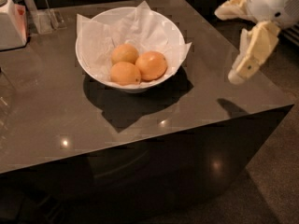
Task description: Pick orange from white bowl
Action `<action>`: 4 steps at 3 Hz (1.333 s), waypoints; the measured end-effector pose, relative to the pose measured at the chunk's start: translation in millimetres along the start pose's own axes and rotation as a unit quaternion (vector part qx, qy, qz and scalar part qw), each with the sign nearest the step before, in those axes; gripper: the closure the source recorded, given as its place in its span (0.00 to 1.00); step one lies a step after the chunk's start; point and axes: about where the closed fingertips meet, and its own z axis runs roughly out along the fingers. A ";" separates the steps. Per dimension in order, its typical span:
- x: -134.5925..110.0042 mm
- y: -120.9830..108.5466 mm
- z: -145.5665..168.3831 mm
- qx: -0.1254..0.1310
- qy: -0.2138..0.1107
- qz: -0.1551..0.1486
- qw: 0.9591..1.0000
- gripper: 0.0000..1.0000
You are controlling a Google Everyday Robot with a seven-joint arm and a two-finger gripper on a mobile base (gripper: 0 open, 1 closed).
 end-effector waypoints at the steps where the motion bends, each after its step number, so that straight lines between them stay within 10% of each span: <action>1: -47.7 -30.4 9.5 -0.033 -0.089 -0.024 0.995 0.00; 3: -93.9 -57.1 15.0 -0.038 -0.152 -0.047 0.987 0.00; 4: -97.5 -61.0 16.6 -0.032 -0.156 -0.047 0.986 0.19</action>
Offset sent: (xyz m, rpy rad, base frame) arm 0.0698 0.1092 0.0642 0.3580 0.0462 0.2990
